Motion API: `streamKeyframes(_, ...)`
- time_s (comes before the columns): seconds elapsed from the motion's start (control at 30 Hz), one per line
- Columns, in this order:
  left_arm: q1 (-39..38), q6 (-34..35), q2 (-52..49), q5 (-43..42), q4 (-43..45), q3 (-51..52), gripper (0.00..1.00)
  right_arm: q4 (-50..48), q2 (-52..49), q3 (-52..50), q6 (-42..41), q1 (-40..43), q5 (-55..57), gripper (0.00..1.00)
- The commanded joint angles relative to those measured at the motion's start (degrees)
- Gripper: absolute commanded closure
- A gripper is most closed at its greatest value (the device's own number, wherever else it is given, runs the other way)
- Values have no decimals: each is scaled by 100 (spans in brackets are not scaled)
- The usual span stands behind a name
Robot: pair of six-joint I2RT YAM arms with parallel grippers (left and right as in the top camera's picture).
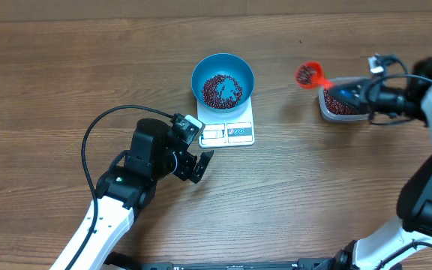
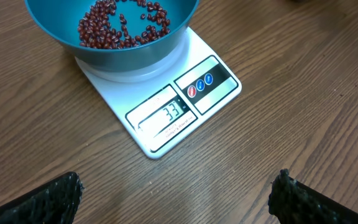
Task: Scoop item into bowl and weigh 150g on scale
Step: 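Carry the scoop over the bowl and pour the beans in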
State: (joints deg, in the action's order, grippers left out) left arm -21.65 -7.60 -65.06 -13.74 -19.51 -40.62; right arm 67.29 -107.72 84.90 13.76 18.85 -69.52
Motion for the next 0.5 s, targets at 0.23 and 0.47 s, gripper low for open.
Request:
streamKeyframes(0.23,26,55,-20,-68,2,-120,0,-876,118,852,-1862,-1637,1453,96)
streamKeyframes(0.47,26,55,-20,-68,2,-120,1,-909,118,1384,-2127,-2723,3390,96)
